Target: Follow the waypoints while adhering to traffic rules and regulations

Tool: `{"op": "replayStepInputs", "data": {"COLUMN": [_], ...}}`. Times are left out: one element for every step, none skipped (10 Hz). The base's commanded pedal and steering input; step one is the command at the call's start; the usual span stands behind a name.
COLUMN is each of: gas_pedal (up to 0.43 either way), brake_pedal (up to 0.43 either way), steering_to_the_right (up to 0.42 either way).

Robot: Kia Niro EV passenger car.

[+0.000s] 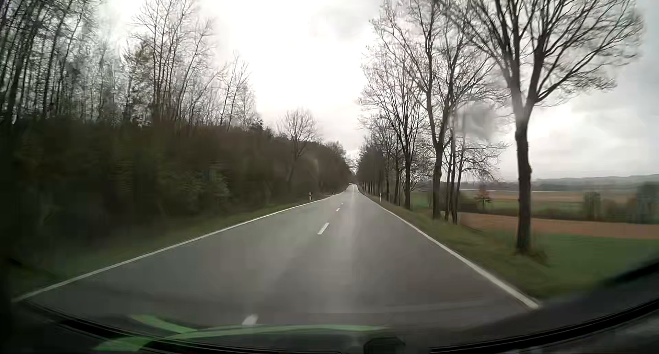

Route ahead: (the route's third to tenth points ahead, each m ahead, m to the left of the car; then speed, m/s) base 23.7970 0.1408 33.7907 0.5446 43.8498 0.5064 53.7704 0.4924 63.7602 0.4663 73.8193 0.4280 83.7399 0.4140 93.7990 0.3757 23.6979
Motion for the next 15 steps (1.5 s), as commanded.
{"op": "replayStepInputs", "data": {"gas_pedal": [0.059, 0.059, 0.059, 0.059, 0.047, 0.047, 0.047, 0.047, 0.047, 0.059, 0.079, 0.098, 0.118, 0.118, 0.118], "brake_pedal": [0.000, 0.000, 0.000, 0.000, 0.000, 0.000, 0.000, 0.000, 0.000, 0.000, 0.000, 0.000, 0.000, 0.000, 0.000], "steering_to_the_right": [0.000, 0.001, 0.001, 0.000, -0.001, -0.001, -0.001, -0.001, 0.000, -0.001, 0.000, 0.000, -0.001, 0.000, -0.001]}}
